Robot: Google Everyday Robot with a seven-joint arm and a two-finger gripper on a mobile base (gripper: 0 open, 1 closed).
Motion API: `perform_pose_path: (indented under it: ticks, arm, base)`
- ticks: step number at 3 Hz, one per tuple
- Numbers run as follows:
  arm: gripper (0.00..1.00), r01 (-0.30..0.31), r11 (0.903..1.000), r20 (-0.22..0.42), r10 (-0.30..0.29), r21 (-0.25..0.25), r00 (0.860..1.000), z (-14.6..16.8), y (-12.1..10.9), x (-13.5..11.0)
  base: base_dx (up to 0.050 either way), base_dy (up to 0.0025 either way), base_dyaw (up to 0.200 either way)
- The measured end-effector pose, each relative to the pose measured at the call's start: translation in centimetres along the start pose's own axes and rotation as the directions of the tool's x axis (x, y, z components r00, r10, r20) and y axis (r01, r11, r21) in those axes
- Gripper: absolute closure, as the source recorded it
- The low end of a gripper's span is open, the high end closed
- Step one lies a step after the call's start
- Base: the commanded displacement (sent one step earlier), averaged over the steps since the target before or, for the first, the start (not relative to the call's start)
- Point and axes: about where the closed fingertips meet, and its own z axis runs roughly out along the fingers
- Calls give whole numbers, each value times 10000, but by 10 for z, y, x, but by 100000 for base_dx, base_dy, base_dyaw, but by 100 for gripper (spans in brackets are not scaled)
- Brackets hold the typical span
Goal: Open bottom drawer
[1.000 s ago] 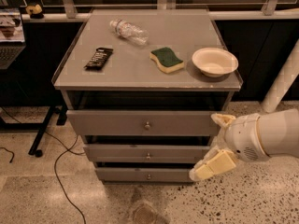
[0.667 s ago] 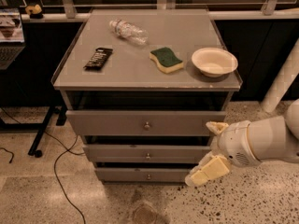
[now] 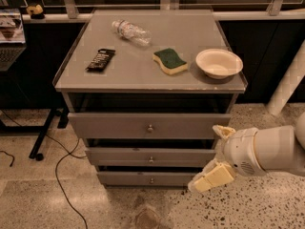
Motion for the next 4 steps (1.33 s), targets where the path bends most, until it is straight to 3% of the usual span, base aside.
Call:
perform_pose_path:
  ticks: [2,3,4]
  arm:
    - [0,-1176,9903,1030,1097,740,9886,61,8,60]
    - [0,-1799,9822,1487,1702,539,9741,94,7,91]
    - [0,-2247,9740,1495,2182,276,9644,124,4,117]
  base:
    - [0,0,0]
    - [0,0,0]
    - [0,0,0]
